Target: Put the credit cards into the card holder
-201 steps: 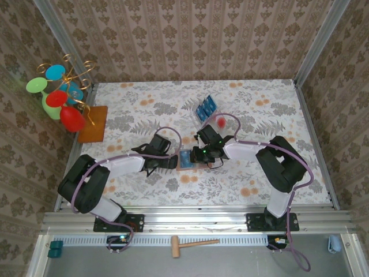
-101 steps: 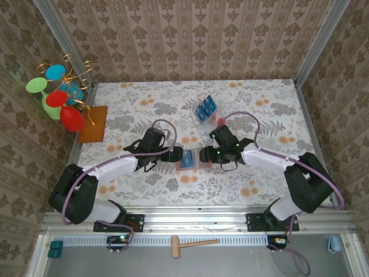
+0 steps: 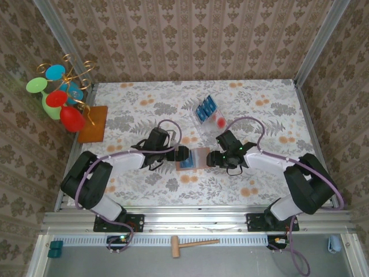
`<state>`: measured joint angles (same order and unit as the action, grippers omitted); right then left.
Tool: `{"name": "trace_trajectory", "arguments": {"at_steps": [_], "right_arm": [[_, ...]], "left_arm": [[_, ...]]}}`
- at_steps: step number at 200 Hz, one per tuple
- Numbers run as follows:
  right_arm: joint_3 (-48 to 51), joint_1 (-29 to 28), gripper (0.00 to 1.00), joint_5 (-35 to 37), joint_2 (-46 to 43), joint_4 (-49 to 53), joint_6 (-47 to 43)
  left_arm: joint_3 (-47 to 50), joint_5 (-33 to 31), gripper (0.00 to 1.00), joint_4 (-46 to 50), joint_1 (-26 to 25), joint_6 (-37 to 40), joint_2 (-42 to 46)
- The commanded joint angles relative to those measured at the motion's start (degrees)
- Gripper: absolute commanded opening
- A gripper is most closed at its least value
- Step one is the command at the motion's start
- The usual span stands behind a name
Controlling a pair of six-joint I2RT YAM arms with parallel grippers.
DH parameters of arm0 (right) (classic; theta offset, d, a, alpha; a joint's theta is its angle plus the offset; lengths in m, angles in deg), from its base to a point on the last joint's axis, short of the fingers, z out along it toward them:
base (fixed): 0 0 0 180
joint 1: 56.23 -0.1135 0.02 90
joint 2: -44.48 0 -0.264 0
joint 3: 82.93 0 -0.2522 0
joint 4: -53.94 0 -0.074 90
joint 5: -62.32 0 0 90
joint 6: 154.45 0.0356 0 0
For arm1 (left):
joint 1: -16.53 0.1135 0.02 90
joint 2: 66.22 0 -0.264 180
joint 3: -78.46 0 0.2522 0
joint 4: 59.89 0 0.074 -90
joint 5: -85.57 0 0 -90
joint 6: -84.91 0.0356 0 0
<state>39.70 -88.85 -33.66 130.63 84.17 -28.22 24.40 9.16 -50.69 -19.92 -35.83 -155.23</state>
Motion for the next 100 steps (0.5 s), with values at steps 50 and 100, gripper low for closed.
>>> {"name": "trace_trajectory", "arguments": {"at_steps": [50, 100], "right_arm": [[-1.1, 0.2, 0.49, 0.6, 4.1, -3.0, 0.8], [-0.6, 0.2, 0.36, -0.2, 5.1, -3.9, 1.0]], "left_arm": [[-3.0, 2.5, 1.0, -4.6, -1.0, -1.3, -4.8], [-5.4, 5.0, 1.0, -4.5, -1.3, -0.7, -7.0]]}}
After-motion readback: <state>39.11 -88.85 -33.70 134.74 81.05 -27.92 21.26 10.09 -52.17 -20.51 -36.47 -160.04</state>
